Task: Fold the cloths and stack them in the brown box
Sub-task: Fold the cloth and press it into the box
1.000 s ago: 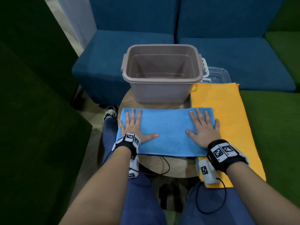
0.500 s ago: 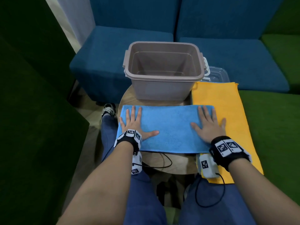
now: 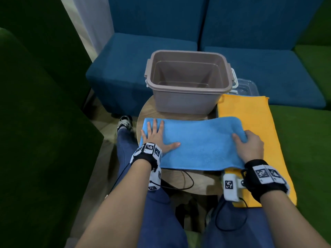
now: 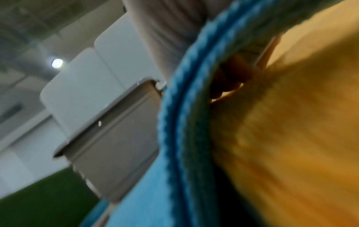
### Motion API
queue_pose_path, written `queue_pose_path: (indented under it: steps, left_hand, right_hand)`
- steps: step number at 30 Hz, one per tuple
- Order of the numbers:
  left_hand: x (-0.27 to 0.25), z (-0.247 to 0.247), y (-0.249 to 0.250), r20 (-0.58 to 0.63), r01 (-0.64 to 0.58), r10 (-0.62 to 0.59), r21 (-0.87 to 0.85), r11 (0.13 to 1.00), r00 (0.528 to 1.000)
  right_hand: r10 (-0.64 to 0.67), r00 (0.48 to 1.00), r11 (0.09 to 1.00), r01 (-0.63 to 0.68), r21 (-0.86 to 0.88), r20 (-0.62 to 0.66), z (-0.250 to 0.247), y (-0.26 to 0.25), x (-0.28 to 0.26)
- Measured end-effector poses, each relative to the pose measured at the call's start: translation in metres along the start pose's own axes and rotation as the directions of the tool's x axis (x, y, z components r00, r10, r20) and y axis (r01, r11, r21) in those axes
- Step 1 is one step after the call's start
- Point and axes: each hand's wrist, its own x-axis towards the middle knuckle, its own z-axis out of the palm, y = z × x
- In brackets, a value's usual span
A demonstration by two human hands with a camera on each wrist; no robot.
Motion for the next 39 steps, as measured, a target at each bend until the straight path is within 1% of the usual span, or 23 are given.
queue_pose_path:
  steps: [2, 3, 4, 5, 7, 9, 13, 16, 19, 22, 24, 27, 28, 32, 36, 39]
  left_hand:
    - [0.002, -0.009, -0.004, -0.029, -0.006, 0.006, -0.001, 1.000, 1.000]
    - [0.003, -0.012, -0.008, -0.037, -0.008, 0.009, 0.021, 1.000, 0.999]
    - [0.004, -0.015, -0.012, -0.030, -0.012, 0.013, 0.038, 0.999, 0.999]
    - [0.005, -0.015, -0.016, -0.013, -0.015, 0.015, 0.036, 0.999, 1.000]
    - [0.006, -0.010, -0.025, 0.020, -0.013, 0.013, -0.022, 1.000, 1.000]
    - [0.004, -0.001, -0.031, 0.019, -0.015, 0.017, -0.087, 0.996, 1.000]
    - [0.006, 0.002, -0.042, 0.036, -0.050, 0.056, -0.144, 0.988, 0.998]
    - [0.007, -0.002, -0.044, 0.056, -0.044, 0.057, -0.216, 0.975, 0.997]
    - [0.009, -0.007, -0.041, 0.057, 0.021, -0.004, -0.301, 0.953, 0.998]
    - [0.011, -0.013, -0.036, 0.082, 0.071, -0.043, -0.377, 0.923, 0.996]
    - [0.013, -0.014, -0.035, 0.096, 0.083, -0.048, -0.404, 0.911, 0.994]
    - [0.013, -0.013, -0.036, 0.082, 0.085, -0.057, -0.401, 0.912, 0.995]
    - [0.013, -0.013, -0.035, 0.079, 0.086, -0.059, -0.408, 0.909, 0.995]
    - [0.015, -0.013, -0.035, 0.075, 0.098, -0.074, -0.406, 0.909, 0.994]
    - [0.015, -0.012, -0.034, 0.078, 0.099, -0.075, -0.373, 0.922, 0.994]
    - [0.014, -0.013, -0.034, 0.061, 0.097, -0.079, -0.424, 0.901, 0.995]
  right_hand:
    - [0.000, 0.993, 1.000, -0.001, -0.009, -0.115, -0.017, 0.001, 0.007]
    - [-0.002, 0.989, 1.000, 0.000, -0.017, -0.146, -0.024, -0.001, 0.009]
    - [-0.012, 0.989, 1.000, 0.008, -0.025, -0.150, -0.029, -0.003, 0.011]
    - [-0.027, 0.991, 0.999, 0.023, -0.030, -0.128, -0.031, -0.005, 0.011]
    - [-0.073, 0.996, 0.997, 0.072, -0.014, -0.045, -0.027, -0.013, 0.008]
    - [-0.113, 0.992, 0.992, 0.110, 0.061, 0.054, -0.015, -0.028, 0.001]
    - [-0.212, 0.949, 0.958, 0.155, 0.241, 0.232, 0.020, -0.067, -0.019]
    - [-0.232, 0.916, 0.947, 0.137, 0.290, 0.327, 0.052, -0.094, -0.031]
    - [-0.214, 0.897, 0.955, 0.109, 0.275, 0.387, 0.083, -0.112, -0.036]
    - [-0.217, 0.892, 0.966, 0.137, 0.221, 0.397, 0.108, -0.124, -0.041]
    - [-0.199, 0.884, 0.975, 0.133, 0.180, 0.424, 0.121, -0.130, -0.045]
    - [-0.147, 0.867, 0.984, 0.079, 0.161, 0.476, 0.135, -0.137, -0.053]
    - [-0.149, 0.862, 0.984, 0.082, 0.157, 0.484, 0.140, -0.138, -0.055]
    - [-0.174, 0.853, 0.985, 0.140, 0.105, 0.492, 0.152, -0.133, -0.062]
    - [-0.212, 0.849, 0.977, 0.203, 0.073, 0.484, 0.147, -0.130, -0.067]
    - [-0.205, 0.844, 0.956, 0.281, -0.082, 0.495, 0.147, -0.135, -0.074]
